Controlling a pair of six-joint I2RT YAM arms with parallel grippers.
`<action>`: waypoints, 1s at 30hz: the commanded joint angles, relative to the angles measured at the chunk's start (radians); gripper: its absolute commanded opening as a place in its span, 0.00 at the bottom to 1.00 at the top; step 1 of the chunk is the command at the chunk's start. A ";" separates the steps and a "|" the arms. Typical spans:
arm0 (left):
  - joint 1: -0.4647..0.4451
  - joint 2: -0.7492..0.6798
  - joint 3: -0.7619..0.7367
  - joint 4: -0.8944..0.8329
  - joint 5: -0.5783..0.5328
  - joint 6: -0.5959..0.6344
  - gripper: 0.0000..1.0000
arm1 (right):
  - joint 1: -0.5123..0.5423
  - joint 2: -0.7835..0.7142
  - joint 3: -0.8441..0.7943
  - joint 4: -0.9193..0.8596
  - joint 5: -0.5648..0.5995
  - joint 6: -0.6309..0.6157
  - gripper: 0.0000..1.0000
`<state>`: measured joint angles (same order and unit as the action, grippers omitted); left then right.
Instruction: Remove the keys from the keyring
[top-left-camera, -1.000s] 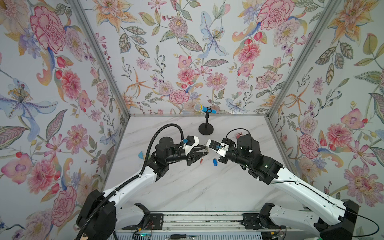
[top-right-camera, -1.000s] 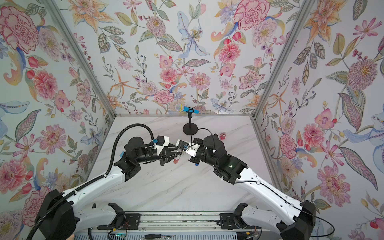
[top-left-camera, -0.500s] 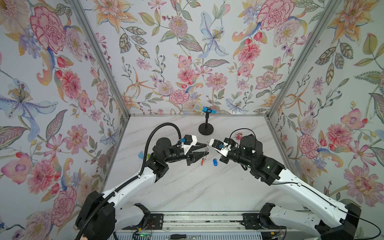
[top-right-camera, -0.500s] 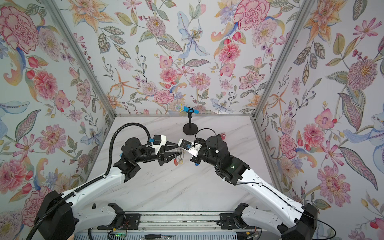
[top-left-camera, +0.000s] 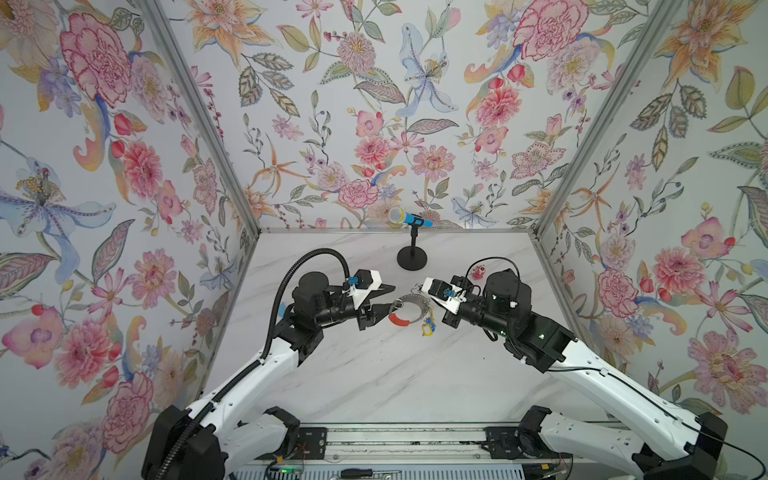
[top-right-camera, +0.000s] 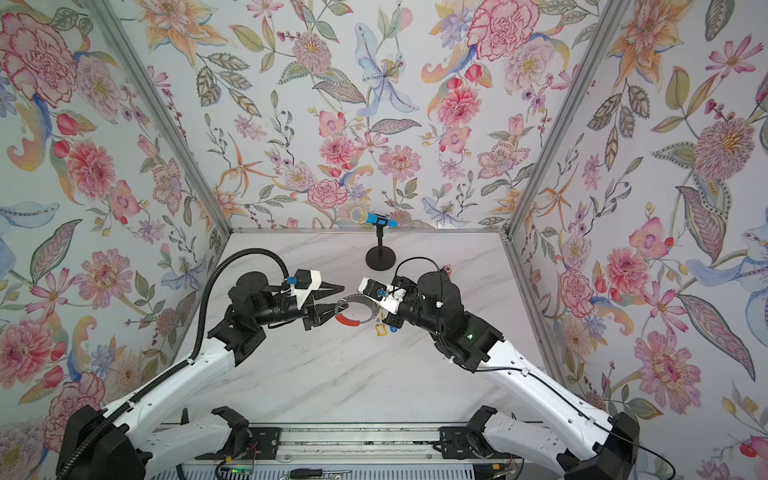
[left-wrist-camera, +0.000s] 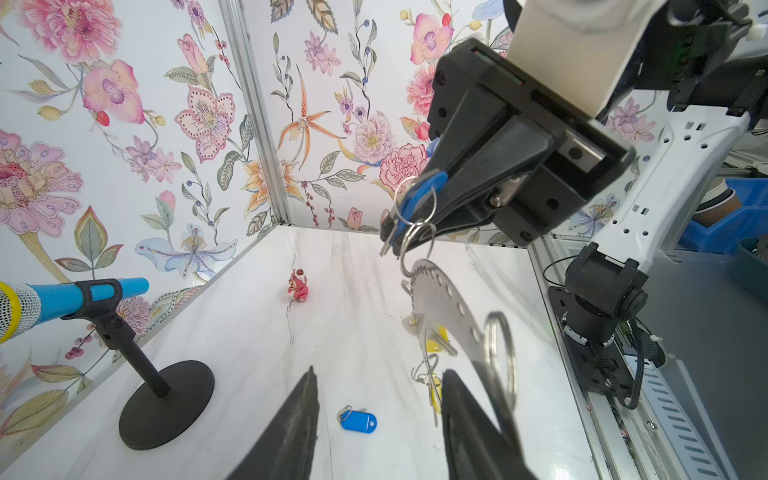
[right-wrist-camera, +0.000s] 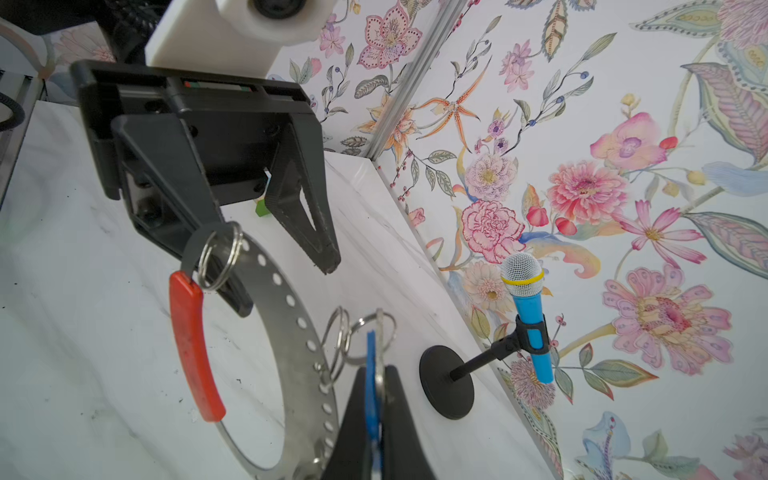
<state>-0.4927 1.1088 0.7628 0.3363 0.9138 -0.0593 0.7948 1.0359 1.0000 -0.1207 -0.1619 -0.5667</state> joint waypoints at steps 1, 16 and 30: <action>0.010 0.003 0.040 0.024 0.033 -0.008 0.46 | -0.008 -0.011 -0.005 0.046 -0.021 0.025 0.00; -0.029 0.112 0.096 0.186 0.055 -0.122 0.38 | -0.015 -0.009 -0.011 0.056 -0.037 0.027 0.00; -0.091 0.161 0.078 0.290 0.089 -0.169 0.22 | -0.016 -0.005 -0.004 0.068 -0.050 0.032 0.00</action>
<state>-0.5720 1.2591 0.8246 0.5735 0.9699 -0.2089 0.7837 1.0359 0.9981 -0.0982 -0.1997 -0.5560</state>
